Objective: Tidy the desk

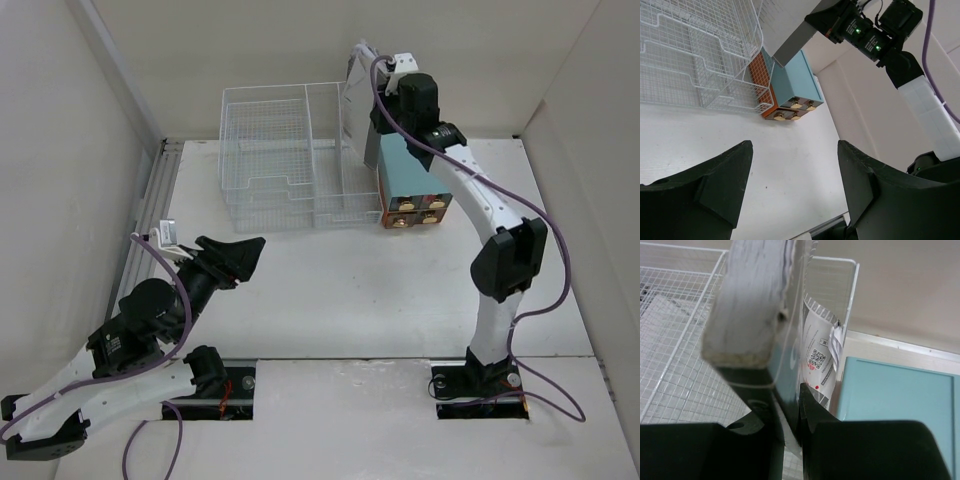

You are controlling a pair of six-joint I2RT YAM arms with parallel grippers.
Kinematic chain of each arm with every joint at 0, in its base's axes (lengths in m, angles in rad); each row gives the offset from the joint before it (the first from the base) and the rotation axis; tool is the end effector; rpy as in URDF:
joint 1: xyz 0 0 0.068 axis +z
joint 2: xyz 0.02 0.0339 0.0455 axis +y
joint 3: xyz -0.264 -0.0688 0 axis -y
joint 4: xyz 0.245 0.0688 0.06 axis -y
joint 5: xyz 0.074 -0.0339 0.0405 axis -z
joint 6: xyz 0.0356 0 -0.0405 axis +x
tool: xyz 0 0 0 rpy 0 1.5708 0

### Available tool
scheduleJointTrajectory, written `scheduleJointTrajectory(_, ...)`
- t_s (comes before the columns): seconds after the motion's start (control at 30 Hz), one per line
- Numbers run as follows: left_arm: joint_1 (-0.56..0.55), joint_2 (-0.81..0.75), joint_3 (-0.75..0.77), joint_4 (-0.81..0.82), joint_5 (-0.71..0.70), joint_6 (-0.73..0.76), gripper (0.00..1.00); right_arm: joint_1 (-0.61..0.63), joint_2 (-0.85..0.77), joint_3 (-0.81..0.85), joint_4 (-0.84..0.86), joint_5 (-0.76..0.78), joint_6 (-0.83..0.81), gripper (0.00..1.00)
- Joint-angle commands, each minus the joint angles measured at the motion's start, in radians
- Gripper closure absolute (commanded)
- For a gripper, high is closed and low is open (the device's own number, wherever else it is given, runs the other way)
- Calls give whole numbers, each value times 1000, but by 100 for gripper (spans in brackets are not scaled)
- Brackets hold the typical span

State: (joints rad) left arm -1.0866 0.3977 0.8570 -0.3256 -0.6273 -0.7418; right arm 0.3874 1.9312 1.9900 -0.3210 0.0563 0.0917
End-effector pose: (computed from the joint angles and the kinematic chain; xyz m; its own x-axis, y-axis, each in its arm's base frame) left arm 0.0518 -0.0536 0.3918 -0.2554 -0.6894 -0.6778 0.3706 0.5777 -0.7273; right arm 0.4266 0.1719 0.4064 -0.2689 -0.0110 -0.9631 -0.3035 0.9500 0.0739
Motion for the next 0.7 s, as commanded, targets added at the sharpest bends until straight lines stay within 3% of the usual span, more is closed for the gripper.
scheduleJointTrajectory(0.0,-2,0,8,37,-3,-5,34,1,-3,95,175,-15,46,100)
scheduleJointTrajectory(0.2,-2,21,28,19,-12,4,34,31,29,107,200,31,46,100)
scheduleJointTrajectory(0.67,-2,-10,8,-26,-40,-50,34,85,106,-36,341,94,-33,100)
